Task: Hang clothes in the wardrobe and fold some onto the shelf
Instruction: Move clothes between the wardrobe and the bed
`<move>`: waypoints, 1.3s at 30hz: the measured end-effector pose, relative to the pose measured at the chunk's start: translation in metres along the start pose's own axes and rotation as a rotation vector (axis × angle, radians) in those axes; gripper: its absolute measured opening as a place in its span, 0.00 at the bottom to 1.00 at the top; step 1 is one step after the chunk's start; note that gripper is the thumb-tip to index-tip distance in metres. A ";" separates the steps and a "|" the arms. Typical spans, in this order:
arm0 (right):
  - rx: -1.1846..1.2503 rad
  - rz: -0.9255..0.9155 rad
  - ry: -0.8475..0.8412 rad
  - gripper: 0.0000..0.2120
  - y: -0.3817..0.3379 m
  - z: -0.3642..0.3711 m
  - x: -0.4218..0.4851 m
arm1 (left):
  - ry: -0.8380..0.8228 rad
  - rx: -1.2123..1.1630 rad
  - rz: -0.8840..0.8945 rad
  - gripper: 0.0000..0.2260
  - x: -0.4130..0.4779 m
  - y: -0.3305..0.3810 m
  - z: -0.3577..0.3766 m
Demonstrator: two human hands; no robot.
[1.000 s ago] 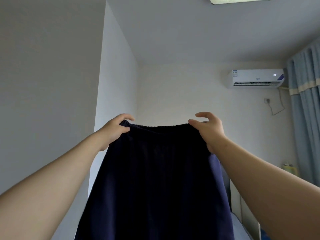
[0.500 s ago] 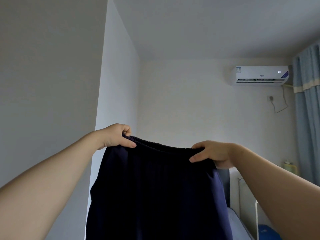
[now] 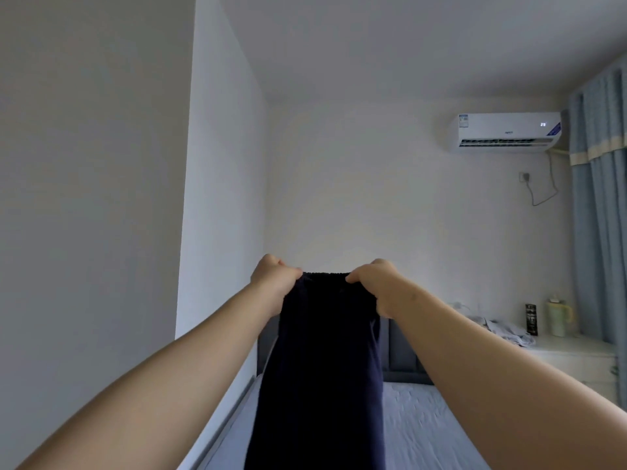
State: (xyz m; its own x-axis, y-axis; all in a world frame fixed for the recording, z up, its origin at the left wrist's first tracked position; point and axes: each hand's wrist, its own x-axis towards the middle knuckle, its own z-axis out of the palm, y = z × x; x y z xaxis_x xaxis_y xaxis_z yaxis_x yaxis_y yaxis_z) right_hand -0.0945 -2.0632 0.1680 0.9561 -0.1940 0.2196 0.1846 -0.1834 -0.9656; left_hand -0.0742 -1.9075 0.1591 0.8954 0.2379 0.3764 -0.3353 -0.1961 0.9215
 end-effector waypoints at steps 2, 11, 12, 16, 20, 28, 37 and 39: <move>0.082 0.015 -0.057 0.12 -0.004 0.004 -0.004 | -0.086 -0.043 0.033 0.08 -0.008 0.005 0.008; 0.423 0.059 -0.167 0.20 -0.003 -0.005 -0.019 | -0.450 -0.186 0.194 0.27 -0.035 0.004 0.011; 0.448 0.052 -0.177 0.20 -0.002 -0.005 -0.019 | -0.471 -0.044 0.266 0.34 -0.038 0.003 0.012; 0.500 0.008 -0.242 0.13 0.004 -0.004 -0.020 | -0.334 0.305 0.410 0.40 -0.041 0.000 0.018; 0.305 -0.236 -0.084 0.11 0.010 -0.013 -0.016 | -0.239 -0.047 0.164 0.33 -0.033 -0.003 0.008; 0.162 -0.110 -0.417 0.25 0.043 -0.025 -0.013 | -0.276 -0.418 -0.008 0.23 -0.020 0.003 -0.010; 0.137 -0.051 -0.342 0.14 0.036 -0.023 -0.013 | -0.428 0.309 0.128 0.08 -0.005 0.005 -0.051; 0.124 -0.016 -0.388 0.13 0.032 -0.020 -0.013 | -0.389 0.391 0.121 0.08 -0.001 0.007 -0.058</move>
State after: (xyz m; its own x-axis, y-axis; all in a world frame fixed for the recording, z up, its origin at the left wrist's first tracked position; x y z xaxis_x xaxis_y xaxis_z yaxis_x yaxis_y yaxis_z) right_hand -0.1059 -2.0858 0.1367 0.9633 0.1906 0.1890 0.2039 -0.0614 -0.9771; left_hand -0.0947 -1.8537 0.1710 0.9242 -0.1615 0.3462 -0.3751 -0.5556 0.7420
